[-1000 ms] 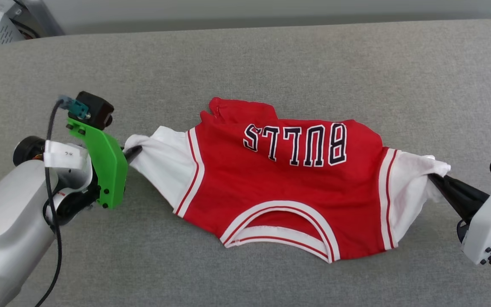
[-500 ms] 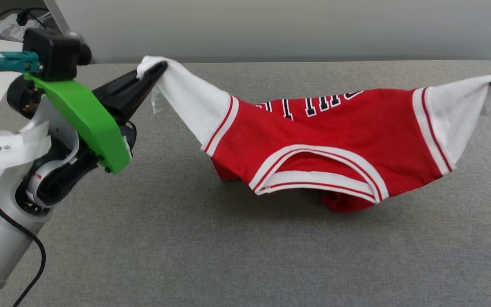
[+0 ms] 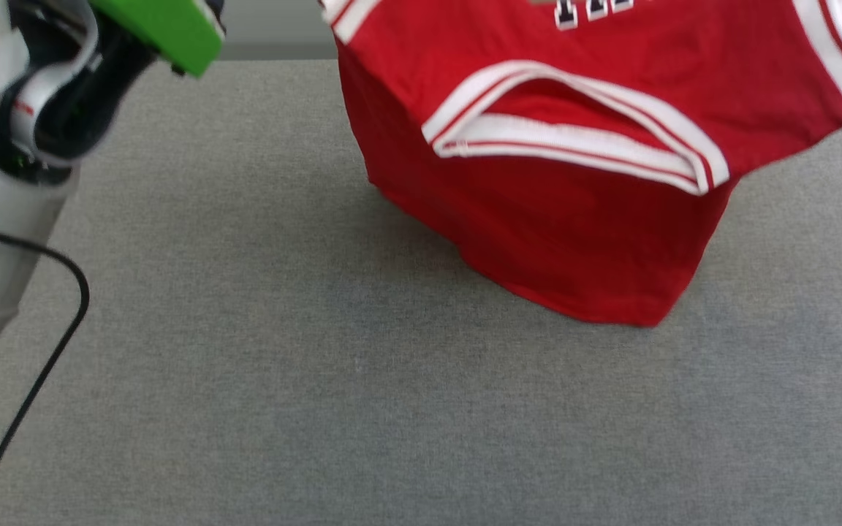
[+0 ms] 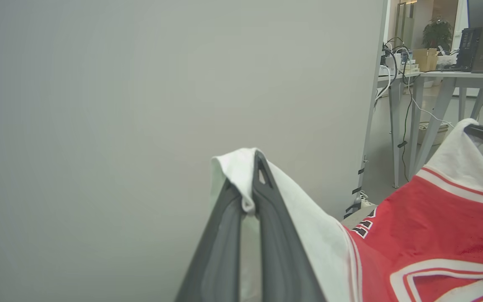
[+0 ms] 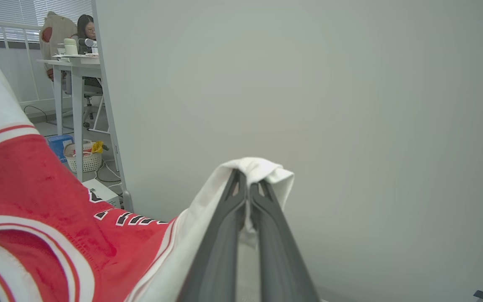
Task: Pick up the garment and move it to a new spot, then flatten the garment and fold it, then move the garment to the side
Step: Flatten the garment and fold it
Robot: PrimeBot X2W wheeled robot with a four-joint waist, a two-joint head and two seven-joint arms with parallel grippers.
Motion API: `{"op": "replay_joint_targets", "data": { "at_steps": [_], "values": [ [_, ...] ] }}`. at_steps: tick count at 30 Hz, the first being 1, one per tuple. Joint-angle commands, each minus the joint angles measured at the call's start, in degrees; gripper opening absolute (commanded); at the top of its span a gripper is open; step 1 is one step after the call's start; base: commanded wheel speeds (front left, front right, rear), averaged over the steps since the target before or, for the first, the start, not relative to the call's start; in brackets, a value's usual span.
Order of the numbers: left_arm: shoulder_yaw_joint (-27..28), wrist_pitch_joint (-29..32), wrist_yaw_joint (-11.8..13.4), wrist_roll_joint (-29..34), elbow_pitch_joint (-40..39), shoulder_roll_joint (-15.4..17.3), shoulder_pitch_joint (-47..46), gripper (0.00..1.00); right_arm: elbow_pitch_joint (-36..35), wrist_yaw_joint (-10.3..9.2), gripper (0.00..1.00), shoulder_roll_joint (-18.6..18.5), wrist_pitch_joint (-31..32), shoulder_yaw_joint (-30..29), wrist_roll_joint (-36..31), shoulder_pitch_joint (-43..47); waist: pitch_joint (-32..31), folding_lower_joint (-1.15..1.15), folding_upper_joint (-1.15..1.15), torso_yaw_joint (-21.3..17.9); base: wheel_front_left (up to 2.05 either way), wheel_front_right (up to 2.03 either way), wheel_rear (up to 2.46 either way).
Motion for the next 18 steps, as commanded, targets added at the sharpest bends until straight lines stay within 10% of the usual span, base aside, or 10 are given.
{"op": "replay_joint_targets", "data": {
  "at_steps": [1,18],
  "values": [
    [0.3,-0.8,-0.1,1.9,2.3,-1.2,-3.9,0.0,1.7,-0.03,0.0,0.5,-0.1,0.7,-1.2,-4.5,4.2,0.0,0.0,-0.7,0.0,0.0,0.0],
    [0.6,-10.2,-3.1,8.9,28.4,-9.8,-35.2,0.0,27.9,-0.03,0.0,5.3,-5.6,10.1,-10.9,-46.2,15.0,0.0,0.0,-2.1,0.0,0.0,0.0]
  ]
}}
